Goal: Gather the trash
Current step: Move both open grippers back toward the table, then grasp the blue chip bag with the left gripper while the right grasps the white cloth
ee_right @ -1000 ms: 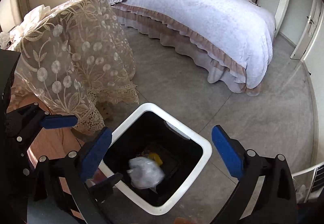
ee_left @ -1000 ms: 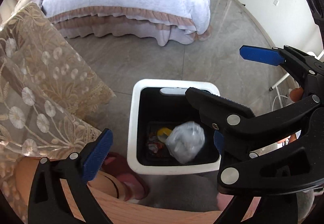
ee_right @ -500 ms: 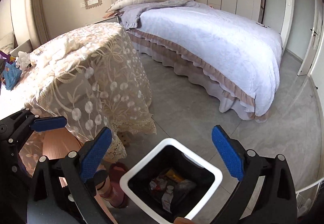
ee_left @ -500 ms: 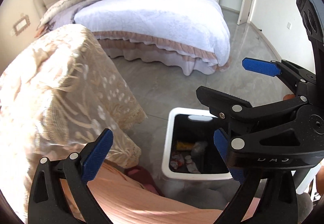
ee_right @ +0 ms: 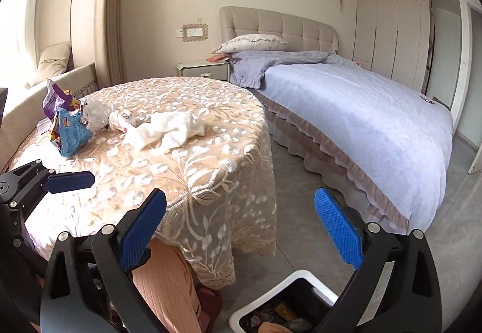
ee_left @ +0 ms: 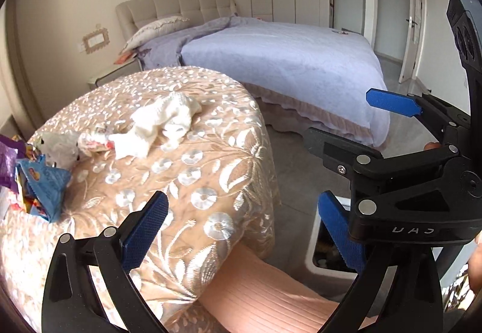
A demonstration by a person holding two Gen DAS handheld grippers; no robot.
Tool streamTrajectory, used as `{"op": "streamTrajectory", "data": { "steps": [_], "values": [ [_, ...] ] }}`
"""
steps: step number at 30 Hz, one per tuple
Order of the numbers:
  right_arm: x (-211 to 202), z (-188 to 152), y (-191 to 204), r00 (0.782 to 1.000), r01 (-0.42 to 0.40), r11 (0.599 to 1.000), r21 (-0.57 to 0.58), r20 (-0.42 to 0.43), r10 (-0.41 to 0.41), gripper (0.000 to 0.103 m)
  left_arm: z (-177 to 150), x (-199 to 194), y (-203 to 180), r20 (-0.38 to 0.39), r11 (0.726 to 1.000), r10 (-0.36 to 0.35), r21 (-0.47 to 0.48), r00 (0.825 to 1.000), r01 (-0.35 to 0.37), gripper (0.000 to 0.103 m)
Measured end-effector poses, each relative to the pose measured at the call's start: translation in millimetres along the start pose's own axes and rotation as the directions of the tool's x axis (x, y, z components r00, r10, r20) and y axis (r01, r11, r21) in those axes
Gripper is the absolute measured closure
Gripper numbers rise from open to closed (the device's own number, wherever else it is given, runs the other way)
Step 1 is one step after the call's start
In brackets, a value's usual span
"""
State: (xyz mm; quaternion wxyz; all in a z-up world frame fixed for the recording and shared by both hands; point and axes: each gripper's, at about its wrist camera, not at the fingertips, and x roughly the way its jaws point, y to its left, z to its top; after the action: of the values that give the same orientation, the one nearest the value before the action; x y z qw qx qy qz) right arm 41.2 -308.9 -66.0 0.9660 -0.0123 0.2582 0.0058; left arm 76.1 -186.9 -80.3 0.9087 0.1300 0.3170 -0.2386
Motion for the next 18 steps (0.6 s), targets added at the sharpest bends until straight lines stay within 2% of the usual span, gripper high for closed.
{"op": "streamTrajectory", "data": {
  "steps": [8,12,18],
  "values": [
    [12,33,45,0.996,-0.071,0.995,-0.063,0.047,0.074,0.005,-6,-20,55,0.038,0.99,0.126,-0.065,0.991,-0.123,0.005],
    [26,42,67,0.994,-0.088,0.989,-0.117,0.056,0.095,0.005,-9,-25,88,0.044,0.976,0.2,-0.1,0.979,-0.194,0.005],
    [64,55,92,0.988,-0.148,0.975,-0.164,0.015,0.152,0.005,-10,-20,143,0.015,0.947,0.292,-0.146,0.956,-0.286,0.005]
  ]
}}
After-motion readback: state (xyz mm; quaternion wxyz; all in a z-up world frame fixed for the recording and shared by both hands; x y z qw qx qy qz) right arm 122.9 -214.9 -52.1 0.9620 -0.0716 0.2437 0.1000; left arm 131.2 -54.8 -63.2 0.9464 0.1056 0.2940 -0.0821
